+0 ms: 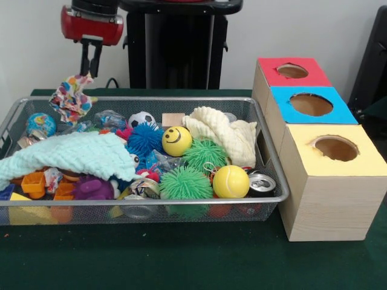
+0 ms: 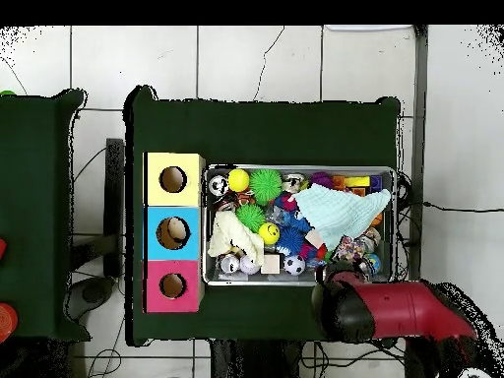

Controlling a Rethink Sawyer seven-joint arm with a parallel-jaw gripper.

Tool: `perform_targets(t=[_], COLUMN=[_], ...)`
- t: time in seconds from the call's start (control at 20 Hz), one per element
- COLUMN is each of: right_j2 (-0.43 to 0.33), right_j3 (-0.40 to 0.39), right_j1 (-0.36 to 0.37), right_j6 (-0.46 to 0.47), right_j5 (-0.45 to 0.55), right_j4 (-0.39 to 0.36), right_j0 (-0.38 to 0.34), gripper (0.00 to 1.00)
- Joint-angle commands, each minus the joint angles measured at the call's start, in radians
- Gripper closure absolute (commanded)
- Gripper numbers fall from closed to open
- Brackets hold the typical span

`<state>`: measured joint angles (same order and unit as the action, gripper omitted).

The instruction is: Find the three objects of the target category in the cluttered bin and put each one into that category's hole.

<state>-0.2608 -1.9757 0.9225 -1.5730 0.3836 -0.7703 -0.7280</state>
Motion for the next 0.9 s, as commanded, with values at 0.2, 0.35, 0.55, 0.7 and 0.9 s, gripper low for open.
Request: perform_targets(t=[0.2, 0.35, 0.55, 0.7, 0.9], right_j2=[-0.01, -0.005, -0.017, -0.018, 0.007], right_j3=[-0.05, -0.051, -0.061, -0.08, -0.086], right_j1=[0.104, 0.132, 0.167, 0.208, 0.216], right_j6=[-0.051, -0.043, -0.021, -0.033, -0.085], right_j5=[0.164, 0.194, 0.241, 0.26, 0.302], right_j4=[0.109, 0.145, 0.212, 0.259, 0.29], right_j0=[0.132, 0.154, 0.169, 0.199, 0.258], gripper=[1.0, 1.0, 1.0, 1.0, 1.0])
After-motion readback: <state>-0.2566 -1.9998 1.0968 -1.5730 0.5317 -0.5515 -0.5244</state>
